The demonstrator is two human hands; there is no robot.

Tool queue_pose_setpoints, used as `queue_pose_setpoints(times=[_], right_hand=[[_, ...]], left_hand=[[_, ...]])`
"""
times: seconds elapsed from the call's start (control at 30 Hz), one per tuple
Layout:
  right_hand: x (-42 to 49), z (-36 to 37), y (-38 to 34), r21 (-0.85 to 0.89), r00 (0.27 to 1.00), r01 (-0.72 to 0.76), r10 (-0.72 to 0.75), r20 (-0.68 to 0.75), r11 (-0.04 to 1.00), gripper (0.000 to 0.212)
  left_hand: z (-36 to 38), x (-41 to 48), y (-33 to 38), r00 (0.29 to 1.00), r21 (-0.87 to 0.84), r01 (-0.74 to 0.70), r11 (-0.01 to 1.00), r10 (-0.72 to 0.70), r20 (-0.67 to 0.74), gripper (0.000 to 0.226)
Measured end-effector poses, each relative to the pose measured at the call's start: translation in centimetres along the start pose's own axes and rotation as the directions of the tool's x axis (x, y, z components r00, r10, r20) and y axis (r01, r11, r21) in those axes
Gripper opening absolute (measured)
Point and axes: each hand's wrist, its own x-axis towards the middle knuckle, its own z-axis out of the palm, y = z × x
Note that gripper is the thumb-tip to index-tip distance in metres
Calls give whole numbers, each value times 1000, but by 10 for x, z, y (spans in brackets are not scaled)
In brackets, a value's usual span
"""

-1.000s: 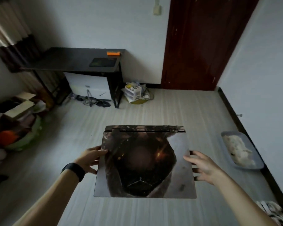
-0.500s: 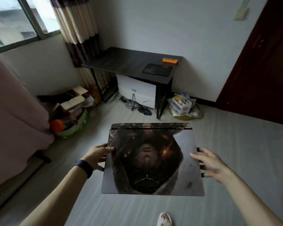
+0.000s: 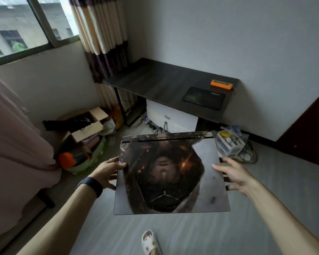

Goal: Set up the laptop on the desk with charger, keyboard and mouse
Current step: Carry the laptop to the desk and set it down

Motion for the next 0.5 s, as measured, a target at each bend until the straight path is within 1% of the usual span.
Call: queue_pose_setpoints(times=[0.07, 0.17, 0.23, 0.33, 0.5], right_hand=[[45, 21, -30, 13, 1000, -13, 13, -19, 1000, 49], [101, 46, -71, 40, 997, -46, 49, -55, 998, 70], [132, 60, -96, 20, 995, -62, 63, -77, 998, 82], [179, 79, -135, 34, 993, -64, 67, -98, 997, 84], [284, 107, -206, 18, 991, -77, 79, -107, 997, 75]], left_hand=[[-12, 48, 44, 1000, 17, -9, 1000, 9, 29, 62], [-30, 110, 103, 998, 61, -22, 998, 19, 53, 67], [-38, 144, 139, 998, 96, -28, 995, 22, 64, 70], [-46, 192, 193, 996, 96, -40, 995, 31, 86, 72], [-48, 285, 281, 995, 75, -40, 996, 33, 90, 66]])
